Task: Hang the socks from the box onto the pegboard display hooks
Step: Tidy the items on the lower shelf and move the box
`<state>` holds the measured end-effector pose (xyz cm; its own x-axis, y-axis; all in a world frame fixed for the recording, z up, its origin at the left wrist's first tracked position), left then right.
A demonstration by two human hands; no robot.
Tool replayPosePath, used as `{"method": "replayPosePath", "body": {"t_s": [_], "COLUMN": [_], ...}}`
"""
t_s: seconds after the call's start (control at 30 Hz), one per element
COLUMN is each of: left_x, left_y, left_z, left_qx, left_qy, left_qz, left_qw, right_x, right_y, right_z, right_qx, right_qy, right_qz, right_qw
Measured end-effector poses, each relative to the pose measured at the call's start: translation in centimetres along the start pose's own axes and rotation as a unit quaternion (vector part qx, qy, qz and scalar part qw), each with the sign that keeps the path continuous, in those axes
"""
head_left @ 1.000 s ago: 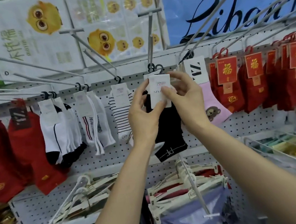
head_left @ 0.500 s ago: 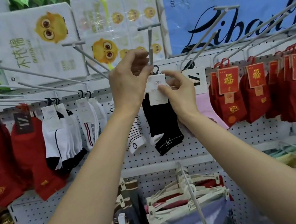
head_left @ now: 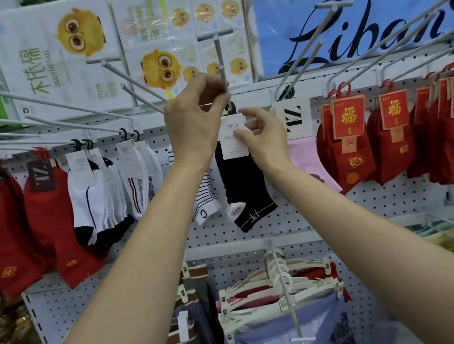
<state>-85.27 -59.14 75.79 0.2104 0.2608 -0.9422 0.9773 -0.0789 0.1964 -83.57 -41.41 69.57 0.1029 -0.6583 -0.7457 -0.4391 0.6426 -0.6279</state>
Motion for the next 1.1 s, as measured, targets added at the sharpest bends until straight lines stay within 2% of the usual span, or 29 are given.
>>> {"method": "replayPosePath", "body": {"t_s": [0.13,0.33,0.5,0.63,0.77,1.1], "left_x": [0.0,2.2,6.3,9.6,12.1,20.2], "left_y": [-0.1,-1.2,-1.3,-0.9,-0.2,0.7], "left_z": [0.1,0.9,2.8,5.5,8.3,15.4], "left_qx": [-0.021,-0.081,-0.213,-0.236,-0.226,-0.153], "left_qy": [-0.005,-0.07,-0.155,-0.17,-0.178,-0.263], "left_qz": [-0.003,0.009,-0.065,-0.124,-0.146,-0.08], "left_qw": [1.0,0.994,0.962,0.949,0.946,0.949], "right_x": [0.3,2.3,6.1,9.7,13.7,27.2], "right_y": [-0.5,-2.8,-5.3,-6.4,-6.9,-6.3], "right_z": [0.2,1.5,3.4,6.4,8.6,12.2], "right_qx": [0.012,0.061,0.115,0.162,0.206,0.311], "right_qy": [-0.01,-0.006,0.001,0.015,0.011,-0.003], "right_qz": [0.02,0.133,0.277,0.341,0.353,0.286], "right_qw": [1.0,0.989,0.954,0.926,0.913,0.906]}}
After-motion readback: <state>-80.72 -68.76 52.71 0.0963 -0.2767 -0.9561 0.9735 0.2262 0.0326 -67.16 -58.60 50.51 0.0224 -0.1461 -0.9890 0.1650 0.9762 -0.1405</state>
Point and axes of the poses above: each hand's wrist, its own x-axis away from the middle knuckle, its own z-axis out of the back of the hand, y = z × x, the point moved 10 cm from there along -x, towards the middle knuckle, and after that the axes turned 15 degrees about y, right-handed, at the moved point
